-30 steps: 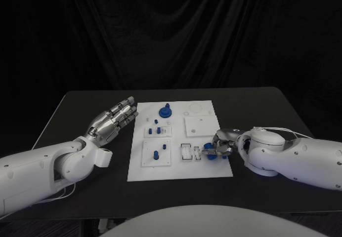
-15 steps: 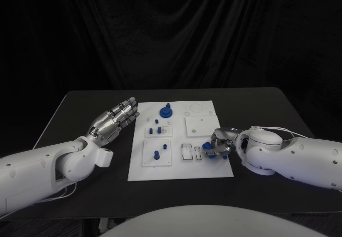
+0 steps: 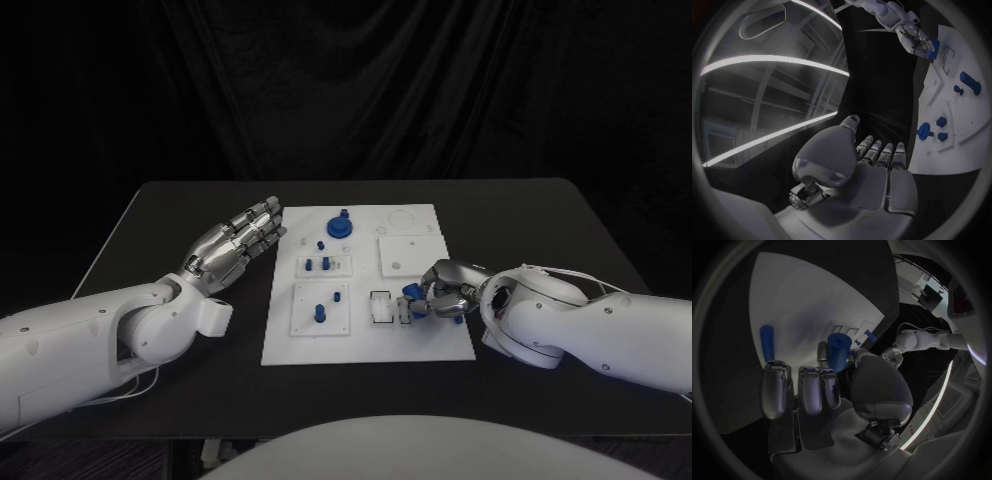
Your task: Assemble the parts on the task board
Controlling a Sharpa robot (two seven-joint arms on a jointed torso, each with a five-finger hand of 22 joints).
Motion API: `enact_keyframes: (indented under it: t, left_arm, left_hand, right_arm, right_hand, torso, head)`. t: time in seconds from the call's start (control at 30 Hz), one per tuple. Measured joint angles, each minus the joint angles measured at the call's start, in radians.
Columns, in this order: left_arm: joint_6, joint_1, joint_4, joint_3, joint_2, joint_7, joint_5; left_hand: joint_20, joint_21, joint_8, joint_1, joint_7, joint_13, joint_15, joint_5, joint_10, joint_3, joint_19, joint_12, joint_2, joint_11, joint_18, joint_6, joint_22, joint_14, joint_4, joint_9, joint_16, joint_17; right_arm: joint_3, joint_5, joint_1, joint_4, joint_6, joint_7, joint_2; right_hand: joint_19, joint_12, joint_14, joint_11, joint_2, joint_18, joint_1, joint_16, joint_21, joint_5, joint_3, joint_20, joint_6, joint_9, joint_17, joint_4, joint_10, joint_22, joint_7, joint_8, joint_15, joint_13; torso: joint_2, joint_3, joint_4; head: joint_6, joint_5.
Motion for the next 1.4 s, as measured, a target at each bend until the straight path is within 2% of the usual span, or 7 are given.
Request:
enact_keyframes:
  t: [0.23, 0.3, 0.37, 0.7, 0.93, 1.1, 1.4]
  left_arm:
    - [0.000, 0.000, 0.000, 0.000, 0.003, 0.000, 0.000]
    - [0.000, 0.000, 0.000, 0.000, 0.003, 0.000, 0.000]
    - [0.000, 0.000, 0.000, 0.000, 0.003, 0.000, 0.000]
    - [0.001, 0.000, -0.001, 0.000, 0.005, 0.000, 0.000]
    - [0.002, 0.000, -0.002, 0.000, 0.007, 0.000, 0.000]
    - [0.003, 0.000, -0.002, 0.000, 0.009, 0.000, 0.000]
    - [0.005, 0.000, -0.003, 0.000, 0.009, 0.000, 0.000]
  left_hand:
    - [0.000, 0.000, 0.000, 0.000, 0.002, 0.000, 0.000, 0.001, 0.000, 0.001, 0.000, 0.000, 0.000, 0.000, 0.000, 0.002, 0.000, 0.000, -0.001, 0.000, 0.000, 0.000]
    - [0.000, 0.000, 0.000, 0.000, 0.004, 0.000, 0.000, 0.004, 0.000, 0.003, 0.000, 0.000, 0.000, 0.000, 0.000, 0.004, 0.000, 0.000, -0.003, 0.000, 0.000, 0.000]
    - [0.000, 0.000, 0.000, 0.000, 0.004, 0.000, 0.000, 0.004, 0.000, 0.003, 0.000, 0.000, 0.000, 0.000, 0.000, 0.004, 0.000, 0.000, -0.003, 0.000, 0.000, 0.000]
    - [0.000, 0.000, 0.000, 0.000, 0.004, 0.000, 0.000, 0.004, 0.000, 0.003, 0.000, 0.000, 0.000, 0.000, 0.000, 0.004, 0.000, 0.000, -0.003, 0.000, 0.000, 0.001]
    - [0.000, 0.000, 0.000, 0.000, 0.004, 0.000, 0.000, 0.004, 0.000, 0.003, 0.000, 0.000, 0.000, 0.000, 0.000, 0.004, 0.000, 0.000, -0.003, 0.001, 0.000, 0.000]
    - [0.000, 0.000, 0.000, 0.000, 0.004, 0.000, 0.000, 0.004, 0.000, 0.003, 0.000, 0.000, 0.000, 0.000, 0.000, 0.004, 0.000, 0.000, -0.003, 0.001, 0.000, 0.000]
    - [0.000, 0.000, 0.000, 0.000, 0.007, 0.000, 0.000, 0.004, 0.000, 0.003, 0.000, 0.000, 0.000, 0.000, 0.000, 0.007, 0.000, 0.000, -0.003, 0.001, 0.000, 0.000]
  right_arm:
    - [0.002, 0.131, 0.000, 0.008, -0.017, 0.023, 0.023]
    - [0.002, 0.158, 0.000, 0.002, -0.014, 0.023, 0.033]
    - [0.002, 0.177, 0.000, -0.004, -0.010, 0.023, 0.040]
    - [0.002, 0.219, 0.000, -0.034, 0.011, 0.011, 0.072]
    - [0.002, 0.225, 0.000, -0.051, 0.022, 0.001, 0.087]
    - [0.002, 0.226, 0.000, -0.062, 0.030, -0.004, 0.093]
    - [0.002, 0.227, 0.000, -0.073, 0.041, -0.009, 0.101]
  right_hand:
    - [0.000, 0.000, 0.000, 0.000, 0.009, 0.000, -0.025, -0.006, -0.005, -0.099, 0.009, 0.000, -0.001, 0.005, 0.000, 0.005, 0.000, 0.000, -0.001, -0.016, 0.000, 0.000]
    - [0.000, 0.000, 0.000, 0.000, 0.014, 0.000, -0.049, -0.006, -0.008, -0.171, 0.024, 0.000, -0.005, 0.005, 0.000, -0.007, 0.000, 0.000, -0.005, -0.024, 0.000, 0.000]
    - [0.000, 0.000, 0.000, 0.000, 0.019, 0.000, -0.066, -0.006, -0.014, -0.264, 0.079, 0.000, -0.006, 0.003, 0.000, -0.063, 0.000, 0.000, -0.006, -0.034, 0.000, 0.000]
    - [-0.004, 0.000, -0.004, 0.008, 0.037, 0.000, -0.119, -0.022, -0.040, -0.450, 0.088, 0.004, -0.002, -0.006, 0.000, -0.063, 0.000, 0.000, -0.002, -0.060, 0.004, 0.000]
    - [-0.004, 0.000, -0.004, 0.008, 0.045, 0.000, -0.131, -0.026, -0.048, -0.521, 0.067, 0.004, -0.002, -0.006, 0.000, -0.042, 0.000, 0.000, -0.002, -0.065, 0.004, 0.000]
    - [-0.004, 0.000, -0.004, 0.008, 0.049, 0.000, -0.135, -0.026, -0.048, -0.534, 0.063, 0.004, -0.004, -0.006, 0.000, -0.038, 0.000, 0.000, 0.000, -0.069, 0.004, 0.000]
    - [0.000, 0.000, -0.004, 0.008, 0.076, 0.000, -0.204, -0.033, -0.062, -0.666, 0.010, 0.007, -0.009, -0.012, 0.000, -0.028, 0.000, 0.000, 0.005, -0.086, 0.004, 0.000]
  torso:
    - [0.000, -0.0007, 0.0012]
    - [0.000, -0.0008, 0.0018]
    - [0.000, -0.0008, 0.0020]
    - [0.000, -0.0012, 0.0025]
    - [0.000, -0.0012, 0.0021]
    - [0.000, -0.0012, 0.0020]
    - [0.000, -0.0010, 0.0015]
  head:
    - [0.000, 0.006]
    - [0.000, 0.008]
    - [0.000, 0.009]
    - [0.000, 0.010]
    - [0.000, 0.013]
    - [0.000, 0.014]
    - [0.000, 0.016]
